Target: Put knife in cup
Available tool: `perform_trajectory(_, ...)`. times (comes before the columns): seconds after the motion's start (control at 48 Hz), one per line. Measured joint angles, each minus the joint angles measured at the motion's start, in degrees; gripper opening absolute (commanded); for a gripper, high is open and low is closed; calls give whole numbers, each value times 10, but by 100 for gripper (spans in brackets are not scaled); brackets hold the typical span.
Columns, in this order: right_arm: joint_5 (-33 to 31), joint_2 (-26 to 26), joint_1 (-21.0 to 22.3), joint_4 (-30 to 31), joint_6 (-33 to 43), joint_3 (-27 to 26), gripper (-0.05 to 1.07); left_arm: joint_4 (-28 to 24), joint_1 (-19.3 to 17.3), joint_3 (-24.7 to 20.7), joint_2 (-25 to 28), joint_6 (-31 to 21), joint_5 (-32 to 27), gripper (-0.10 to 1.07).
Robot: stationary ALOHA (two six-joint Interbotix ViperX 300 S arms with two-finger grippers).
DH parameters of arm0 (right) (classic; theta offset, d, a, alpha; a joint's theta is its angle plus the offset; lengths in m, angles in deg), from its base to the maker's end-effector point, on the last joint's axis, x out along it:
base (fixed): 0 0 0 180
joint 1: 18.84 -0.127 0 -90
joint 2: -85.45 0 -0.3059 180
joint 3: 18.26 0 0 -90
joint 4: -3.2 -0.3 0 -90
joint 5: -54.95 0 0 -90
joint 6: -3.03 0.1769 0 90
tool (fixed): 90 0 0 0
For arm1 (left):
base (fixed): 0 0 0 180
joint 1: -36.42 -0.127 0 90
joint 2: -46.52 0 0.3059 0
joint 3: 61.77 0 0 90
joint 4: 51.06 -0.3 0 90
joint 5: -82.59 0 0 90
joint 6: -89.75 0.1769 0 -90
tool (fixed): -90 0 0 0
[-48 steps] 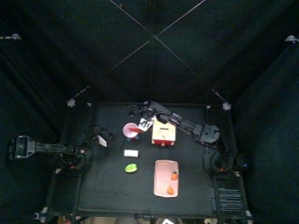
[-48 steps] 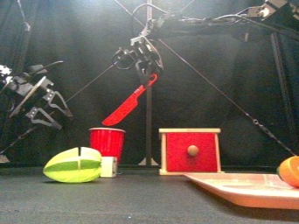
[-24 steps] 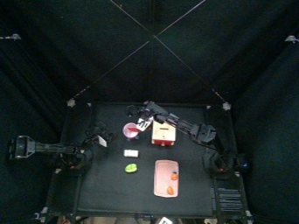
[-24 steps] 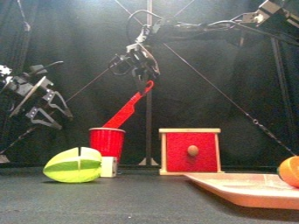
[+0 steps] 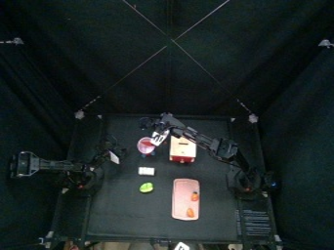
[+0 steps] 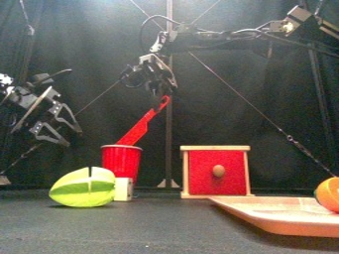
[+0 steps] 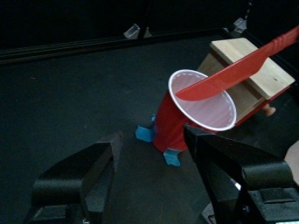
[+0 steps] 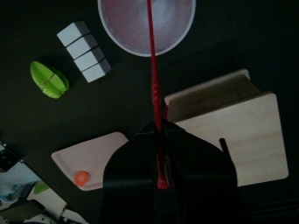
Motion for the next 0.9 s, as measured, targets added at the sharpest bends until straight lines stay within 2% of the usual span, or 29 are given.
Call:
perform_trajectory(0.25, -2, -4, -1, -1, 1, -8, 53, 1, 0, 0, 0, 0, 0, 92)
perform_trajectory(0.688, -4, -12, -1, -1, 0, -8, 55, 0, -1, 4, -4, 0, 1, 92)
perform_trajectory(0.896, -4, -12, -1, 4, 1, -10, 72, 0, 0, 4, -4, 0, 0, 92)
